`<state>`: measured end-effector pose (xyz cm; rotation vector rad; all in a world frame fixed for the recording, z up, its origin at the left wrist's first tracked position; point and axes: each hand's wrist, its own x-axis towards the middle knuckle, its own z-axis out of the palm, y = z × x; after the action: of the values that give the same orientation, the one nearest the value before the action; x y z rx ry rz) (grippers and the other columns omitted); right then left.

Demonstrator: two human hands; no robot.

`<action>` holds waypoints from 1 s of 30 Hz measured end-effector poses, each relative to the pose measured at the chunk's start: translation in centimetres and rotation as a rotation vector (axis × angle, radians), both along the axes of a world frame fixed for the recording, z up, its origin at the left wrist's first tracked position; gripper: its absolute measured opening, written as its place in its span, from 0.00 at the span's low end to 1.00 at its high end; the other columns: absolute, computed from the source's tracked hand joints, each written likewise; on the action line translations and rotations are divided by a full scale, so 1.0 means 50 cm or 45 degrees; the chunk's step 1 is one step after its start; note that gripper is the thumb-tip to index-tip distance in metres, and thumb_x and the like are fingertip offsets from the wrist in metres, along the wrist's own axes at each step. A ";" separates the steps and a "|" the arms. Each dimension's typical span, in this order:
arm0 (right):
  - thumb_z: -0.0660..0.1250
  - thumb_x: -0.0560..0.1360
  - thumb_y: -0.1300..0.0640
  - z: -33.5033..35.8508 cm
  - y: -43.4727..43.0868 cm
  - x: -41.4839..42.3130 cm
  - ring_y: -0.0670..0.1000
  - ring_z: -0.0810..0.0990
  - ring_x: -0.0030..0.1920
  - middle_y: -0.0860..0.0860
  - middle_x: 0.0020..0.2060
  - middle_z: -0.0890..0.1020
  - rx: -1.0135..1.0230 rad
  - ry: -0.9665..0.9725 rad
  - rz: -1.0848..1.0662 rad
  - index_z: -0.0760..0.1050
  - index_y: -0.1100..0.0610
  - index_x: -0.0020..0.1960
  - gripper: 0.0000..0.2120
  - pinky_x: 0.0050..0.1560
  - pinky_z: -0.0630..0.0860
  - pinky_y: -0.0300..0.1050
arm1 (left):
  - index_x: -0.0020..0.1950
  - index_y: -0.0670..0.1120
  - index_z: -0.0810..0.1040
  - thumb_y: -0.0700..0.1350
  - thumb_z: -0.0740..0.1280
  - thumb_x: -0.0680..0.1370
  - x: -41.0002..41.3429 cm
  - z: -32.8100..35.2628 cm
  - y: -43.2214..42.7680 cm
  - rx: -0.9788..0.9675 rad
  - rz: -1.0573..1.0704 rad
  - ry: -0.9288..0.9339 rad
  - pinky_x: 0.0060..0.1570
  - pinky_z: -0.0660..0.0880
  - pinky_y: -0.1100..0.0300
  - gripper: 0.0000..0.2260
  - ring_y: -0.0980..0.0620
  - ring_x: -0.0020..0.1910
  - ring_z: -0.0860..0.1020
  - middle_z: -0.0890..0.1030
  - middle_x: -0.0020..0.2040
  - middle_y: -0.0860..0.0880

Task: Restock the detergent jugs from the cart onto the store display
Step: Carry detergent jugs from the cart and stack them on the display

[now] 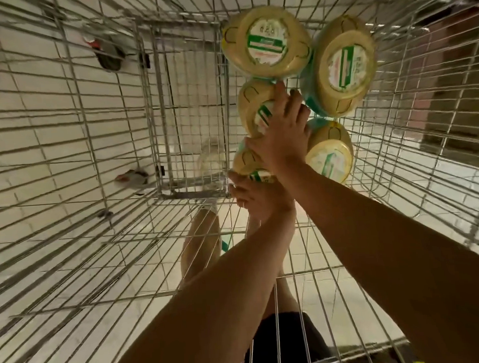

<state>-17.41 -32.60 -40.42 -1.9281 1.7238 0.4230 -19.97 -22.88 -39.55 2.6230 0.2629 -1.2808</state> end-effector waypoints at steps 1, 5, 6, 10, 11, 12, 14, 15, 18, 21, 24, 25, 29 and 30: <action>0.81 0.63 0.36 -0.002 0.002 0.001 0.67 0.65 0.76 0.62 0.78 0.62 -0.007 0.009 0.011 0.49 0.55 0.83 0.62 0.68 0.73 0.68 | 0.85 0.49 0.40 0.56 0.78 0.73 0.003 -0.003 0.002 0.003 -0.010 -0.014 0.76 0.64 0.36 0.56 0.33 0.80 0.57 0.51 0.84 0.37; 0.80 0.64 0.35 0.008 -0.012 0.001 0.66 0.65 0.75 0.62 0.78 0.62 0.025 0.033 0.040 0.51 0.56 0.83 0.60 0.67 0.74 0.68 | 0.85 0.47 0.43 0.60 0.79 0.70 0.043 0.001 0.009 -0.002 -0.108 -0.035 0.69 0.71 0.38 0.57 0.33 0.75 0.64 0.58 0.80 0.37; 0.81 0.64 0.36 0.016 -0.017 -0.001 0.66 0.64 0.75 0.62 0.78 0.61 0.051 0.025 0.042 0.51 0.56 0.84 0.61 0.67 0.73 0.68 | 0.85 0.47 0.44 0.62 0.81 0.67 0.065 0.008 0.010 0.002 -0.140 -0.048 0.68 0.72 0.38 0.60 0.33 0.75 0.66 0.59 0.79 0.37; 0.81 0.64 0.37 0.076 -0.033 -0.004 0.66 0.61 0.78 0.60 0.80 0.57 0.174 -0.043 0.003 0.49 0.56 0.84 0.62 0.72 0.68 0.69 | 0.84 0.47 0.47 0.58 0.84 0.61 0.164 0.063 0.011 -0.010 -0.286 -0.164 0.66 0.73 0.39 0.63 0.32 0.72 0.68 0.62 0.76 0.36; 0.81 0.65 0.38 0.100 -0.034 -0.001 0.66 0.60 0.78 0.60 0.81 0.56 0.187 -0.053 -0.012 0.48 0.56 0.85 0.62 0.73 0.67 0.70 | 0.84 0.47 0.47 0.57 0.84 0.61 0.190 0.083 0.010 -0.026 -0.338 -0.195 0.65 0.73 0.39 0.63 0.32 0.71 0.68 0.62 0.76 0.36; 0.81 0.66 0.39 0.127 -0.034 0.003 0.66 0.59 0.79 0.60 0.81 0.56 0.188 -0.061 -0.031 0.48 0.56 0.85 0.61 0.73 0.67 0.70 | 0.84 0.47 0.47 0.56 0.84 0.61 0.215 0.106 0.010 -0.044 -0.393 -0.220 0.65 0.74 0.40 0.63 0.32 0.71 0.69 0.62 0.76 0.36; 0.81 0.65 0.40 0.185 -0.032 0.011 0.67 0.60 0.78 0.61 0.80 0.58 0.161 -0.086 -0.082 0.48 0.55 0.85 0.61 0.72 0.69 0.71 | 0.85 0.45 0.47 0.55 0.83 0.62 0.260 0.158 0.008 -0.079 -0.491 -0.262 0.65 0.73 0.41 0.62 0.32 0.72 0.68 0.63 0.76 0.36; 0.81 0.65 0.40 0.214 -0.029 0.013 0.67 0.61 0.78 0.62 0.79 0.59 0.144 -0.101 -0.110 0.48 0.55 0.85 0.61 0.72 0.69 0.71 | 0.85 0.44 0.48 0.55 0.83 0.62 0.280 0.185 0.007 -0.087 -0.524 -0.293 0.65 0.73 0.41 0.62 0.33 0.72 0.68 0.63 0.76 0.36; 0.81 0.63 0.41 0.308 -0.022 0.012 0.69 0.60 0.77 0.62 0.79 0.59 0.114 -0.161 -0.195 0.46 0.54 0.85 0.63 0.72 0.68 0.72 | 0.84 0.45 0.50 0.56 0.82 0.61 0.321 0.270 0.003 -0.133 -0.605 -0.356 0.63 0.72 0.43 0.60 0.35 0.70 0.68 0.65 0.74 0.38; 0.81 0.63 0.42 0.416 -0.016 0.009 0.69 0.61 0.77 0.63 0.79 0.59 0.057 -0.238 -0.239 0.46 0.53 0.85 0.63 0.73 0.67 0.71 | 0.84 0.46 0.48 0.56 0.82 0.62 0.350 0.371 -0.009 -0.193 -0.740 -0.336 0.63 0.71 0.43 0.61 0.35 0.70 0.67 0.65 0.73 0.39; 0.79 0.63 0.40 0.526 -0.009 0.002 0.70 0.60 0.78 0.63 0.79 0.60 0.016 -0.250 -0.222 0.46 0.55 0.85 0.63 0.72 0.70 0.72 | 0.84 0.48 0.47 0.56 0.82 0.62 0.378 0.484 -0.023 -0.232 -0.919 -0.269 0.59 0.75 0.40 0.61 0.33 0.70 0.67 0.64 0.73 0.39; 0.79 0.63 0.39 0.560 -0.004 -0.003 0.70 0.61 0.77 0.63 0.79 0.60 -0.008 -0.255 -0.217 0.46 0.55 0.85 0.63 0.70 0.71 0.72 | 0.84 0.49 0.47 0.57 0.82 0.62 0.387 0.522 -0.026 -0.239 -1.006 -0.252 0.59 0.76 0.39 0.61 0.33 0.70 0.67 0.64 0.73 0.39; 0.79 0.62 0.39 0.685 0.029 -0.028 0.69 0.63 0.75 0.62 0.77 0.61 -0.106 -0.337 -0.232 0.47 0.53 0.85 0.63 0.67 0.73 0.71 | 0.85 0.51 0.46 0.58 0.83 0.63 0.420 0.660 -0.022 -0.337 -1.327 -0.202 0.65 0.73 0.35 0.62 0.31 0.73 0.64 0.60 0.77 0.38; 0.79 0.61 0.39 0.714 0.039 -0.035 0.68 0.64 0.74 0.62 0.76 0.62 -0.135 -0.352 -0.239 0.48 0.53 0.85 0.63 0.66 0.74 0.70 | 0.85 0.52 0.45 0.58 0.84 0.63 0.427 0.691 -0.019 -0.367 -1.384 -0.191 0.66 0.72 0.35 0.63 0.31 0.74 0.62 0.59 0.78 0.38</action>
<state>-19.15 -30.68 -4.71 -1.7777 1.7500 -0.0050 1.38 -23.83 -4.99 2.5661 -1.4189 -1.1672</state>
